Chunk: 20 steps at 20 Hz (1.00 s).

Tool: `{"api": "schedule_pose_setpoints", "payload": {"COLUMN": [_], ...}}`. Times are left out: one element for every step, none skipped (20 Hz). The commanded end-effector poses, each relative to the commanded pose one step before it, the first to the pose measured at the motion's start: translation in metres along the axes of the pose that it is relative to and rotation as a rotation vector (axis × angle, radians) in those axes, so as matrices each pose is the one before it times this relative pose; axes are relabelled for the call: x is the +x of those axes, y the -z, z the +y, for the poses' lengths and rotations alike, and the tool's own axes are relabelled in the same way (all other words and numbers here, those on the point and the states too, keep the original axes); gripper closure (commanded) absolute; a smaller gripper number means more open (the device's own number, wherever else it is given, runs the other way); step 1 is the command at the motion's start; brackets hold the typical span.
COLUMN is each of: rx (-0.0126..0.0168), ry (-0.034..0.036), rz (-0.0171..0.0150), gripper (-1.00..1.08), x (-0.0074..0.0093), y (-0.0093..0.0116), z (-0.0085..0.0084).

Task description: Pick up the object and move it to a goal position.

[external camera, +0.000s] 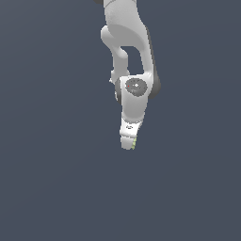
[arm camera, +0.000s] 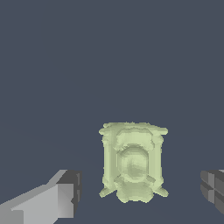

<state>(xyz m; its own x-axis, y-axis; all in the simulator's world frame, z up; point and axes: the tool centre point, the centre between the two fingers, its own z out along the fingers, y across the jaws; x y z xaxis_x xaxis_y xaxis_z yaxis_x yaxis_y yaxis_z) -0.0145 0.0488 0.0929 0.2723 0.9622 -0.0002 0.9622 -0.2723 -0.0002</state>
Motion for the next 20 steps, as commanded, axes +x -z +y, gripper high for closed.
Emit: {"api": "schedule_pose_setpoints", "payload": {"rx": [-0.00004,0.0,0.0,0.00001,0.00001,0.00002,0.00002,0.00002,0.00001,0.0,0.0,-0.00006,0.0,0.0,0.0,0.0,0.0,0.0,0.0,0.0], "ry": [0.00011,0.00049,0.0,0.00049,0.00049,0.00069,0.00069,0.00069,0.00049,0.00049,0.0,0.00048,0.0,0.0,0.0,0.0,0.0,0.0,0.0,0.0], "rz": [0.0,0.0,0.0,0.00001,0.00001,0.00002,0.00003,0.00003,0.00002,0.00001,0.0,-0.00002,0.0,0.0,0.0,0.0,0.0,0.0,0.0,0.0], "gripper": [-0.92,-0.92,-0.92,-0.92,-0.92,-0.92,-0.92,-0.92,-0.92,-0.92,-0.92,-0.92,-0.92,-0.92,-0.92,-0.92,1.08,1.08,1.08,1.08], "x": [-0.00006,0.00015,-0.00017,0.00005,0.0,0.00006,0.00001,-0.00001,-0.00006,0.00001,-0.00018,0.00018,-0.00002,0.00004,0.00005,0.00003,0.0,0.0,0.0,0.0], "y": [-0.00139,-0.00188,-0.00262,-0.00335,-0.00408,-0.00479,-0.00547,-0.00586,-0.0052,-0.00443,-0.00367,-0.00286,-0.00214,-0.00143,-0.0008,-0.00025,0.0,0.0,0.0,0.0], "z": [-0.00001,-0.00012,-0.00002,-0.00014,-0.00016,-0.00022,-0.00024,-0.00023,-0.00014,-0.00007,0.00011,0.00008,0.00025,0.00027,0.00022,0.00009,0.0,0.0,0.0,0.0]}}
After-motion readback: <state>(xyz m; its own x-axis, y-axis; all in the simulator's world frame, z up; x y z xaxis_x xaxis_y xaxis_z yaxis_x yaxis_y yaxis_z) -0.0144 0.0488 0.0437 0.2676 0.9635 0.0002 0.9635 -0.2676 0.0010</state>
